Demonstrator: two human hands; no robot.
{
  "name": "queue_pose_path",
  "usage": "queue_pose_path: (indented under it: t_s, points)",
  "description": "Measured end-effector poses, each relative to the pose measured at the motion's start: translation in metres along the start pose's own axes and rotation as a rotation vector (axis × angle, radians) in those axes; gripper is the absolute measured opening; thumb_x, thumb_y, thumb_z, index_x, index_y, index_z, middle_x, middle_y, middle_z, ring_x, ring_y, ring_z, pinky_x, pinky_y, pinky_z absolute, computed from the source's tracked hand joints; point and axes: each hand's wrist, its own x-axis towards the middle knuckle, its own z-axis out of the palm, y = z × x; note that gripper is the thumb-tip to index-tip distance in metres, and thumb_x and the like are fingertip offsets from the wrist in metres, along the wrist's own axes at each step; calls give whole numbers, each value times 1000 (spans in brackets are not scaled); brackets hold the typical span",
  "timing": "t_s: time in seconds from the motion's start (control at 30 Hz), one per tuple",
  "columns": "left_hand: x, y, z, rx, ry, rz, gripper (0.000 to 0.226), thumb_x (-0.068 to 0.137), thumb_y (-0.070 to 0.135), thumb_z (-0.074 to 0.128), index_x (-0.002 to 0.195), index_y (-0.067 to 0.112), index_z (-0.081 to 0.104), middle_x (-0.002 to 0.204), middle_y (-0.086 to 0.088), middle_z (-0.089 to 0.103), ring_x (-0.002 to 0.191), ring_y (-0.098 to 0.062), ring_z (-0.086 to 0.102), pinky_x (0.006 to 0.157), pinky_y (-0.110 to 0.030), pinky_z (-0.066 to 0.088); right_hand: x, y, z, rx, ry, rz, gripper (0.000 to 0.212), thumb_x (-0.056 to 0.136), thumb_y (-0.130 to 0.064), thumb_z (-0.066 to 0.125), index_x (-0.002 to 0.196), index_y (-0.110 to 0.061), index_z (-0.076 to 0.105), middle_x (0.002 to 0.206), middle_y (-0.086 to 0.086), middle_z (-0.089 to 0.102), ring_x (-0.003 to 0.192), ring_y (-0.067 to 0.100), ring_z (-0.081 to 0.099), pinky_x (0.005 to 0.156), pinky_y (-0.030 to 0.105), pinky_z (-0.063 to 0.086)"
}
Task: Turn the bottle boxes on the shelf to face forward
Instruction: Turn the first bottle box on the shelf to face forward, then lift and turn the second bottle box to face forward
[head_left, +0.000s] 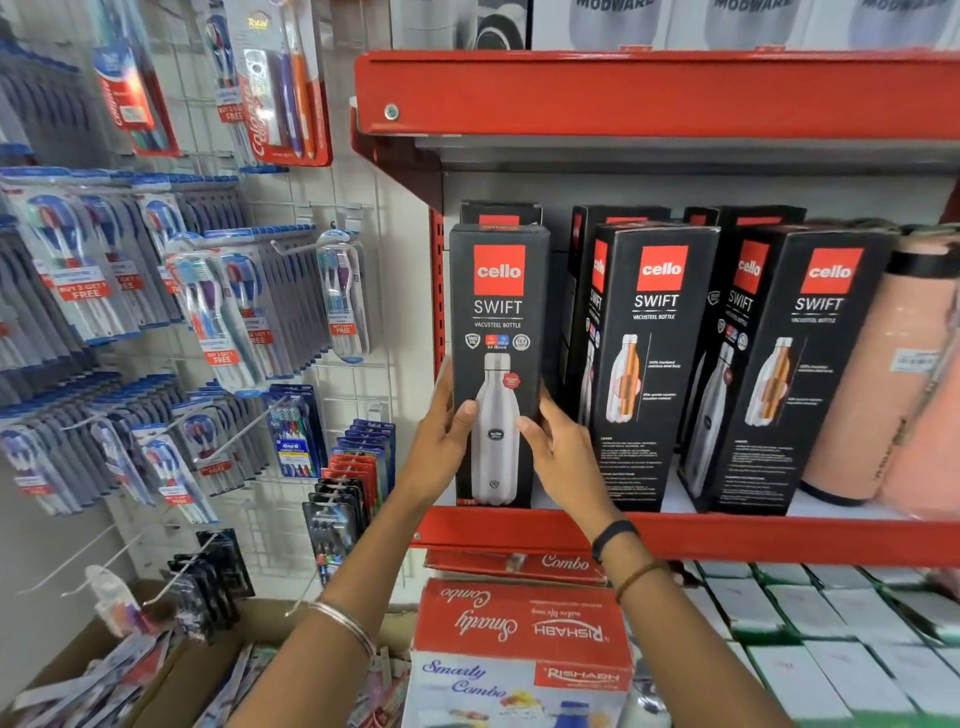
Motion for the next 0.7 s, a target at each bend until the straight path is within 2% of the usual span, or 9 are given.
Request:
queue_pose_path:
  t_s: [0.1, 0.17, 0.2, 0.27, 0.37, 0.43, 0.47, 0.57, 0.7]
  points:
    - [-13, 11, 17, 50, 228, 91, 54, 98, 23, 48, 147, 22, 26, 156, 0, 33, 144, -14, 32, 117, -44, 32, -17, -6, -2, 38, 112, -8, 45, 95, -21, 51, 139, -13, 42, 132, 8, 58, 116, 7, 56, 102, 25, 46]
    - [-24, 27, 34, 125, 432, 251, 49, 95, 13, 49, 142, 13, 33, 154, -6, 32, 146, -20, 28, 119, -37, 27, -33, -11, -10, 44, 302, -103, 36, 94, -16, 53, 130, -11, 52, 128, 3, 60, 117, 4, 55, 102, 24, 47]
    - [-28, 36, 43, 159, 469, 361, 45, 94, 8, 48, 138, 6, 37, 151, -11, 35, 144, -24, 30, 118, -34, 28, -41, -13, -17, 4, 439, -173, 33, 93, -13, 55, 126, -9, 56, 123, 2, 62, 116, 6, 56, 101, 25, 47]
    - [-35, 53, 63, 166, 396, 489, 37, 95, 6, 46, 132, 4, 44, 143, -8, 42, 139, -24, 37, 116, -32, 30, -50, -10, -31, -60, 670, -236, 32, 90, -10, 58, 122, -4, 57, 121, 5, 61, 117, 12, 54, 103, 23, 42]
    - [-39, 68, 91, 22, 184, 338, 38, 99, 17, 41, 136, 11, 44, 142, 2, 46, 136, -7, 40, 113, -26, 33, -52, -2, -48, -76, 753, -96, 56, 86, -18, 65, 135, -4, 40, 137, 12, 46, 131, 17, 39, 109, 14, 28]
    - [-38, 67, 109, -15, 127, 138, 43, 101, 30, 33, 142, 18, 38, 148, 8, 38, 138, 0, 34, 116, -23, 28, -51, 6, -54, -112, 676, 40, 80, 83, -34, 68, 143, -7, 24, 149, 14, 31, 140, 20, 26, 110, 12, 21]
    - [-36, 64, 117, -37, 105, 28, 45, 101, 35, 29, 144, 22, 34, 149, 13, 33, 139, 2, 30, 118, -25, 25, -50, 10, -55, -140, 625, 104, 89, 81, -42, 68, 145, -7, 17, 152, 14, 25, 142, 22, 23, 110, 17, 21]
    - [-36, 57, 131, -261, 48, -263, 56, 95, 57, 17, 145, 32, 28, 152, 11, 27, 144, -10, 26, 122, -38, 21, -48, 18, -54, -203, 483, 225, 104, 75, -57, 66, 148, -8, 8, 155, 15, 22, 141, 28, 27, 108, 35, 34]
    - [-38, 55, 131, -367, 30, -365, 81, 80, 67, 7, 145, 27, 34, 156, -7, 32, 145, -24, 30, 118, -40, 25, -44, 20, -52, -243, 455, 283, 107, 72, -59, 68, 146, -4, 13, 148, 20, 37, 133, 34, 41, 99, 41, 43]
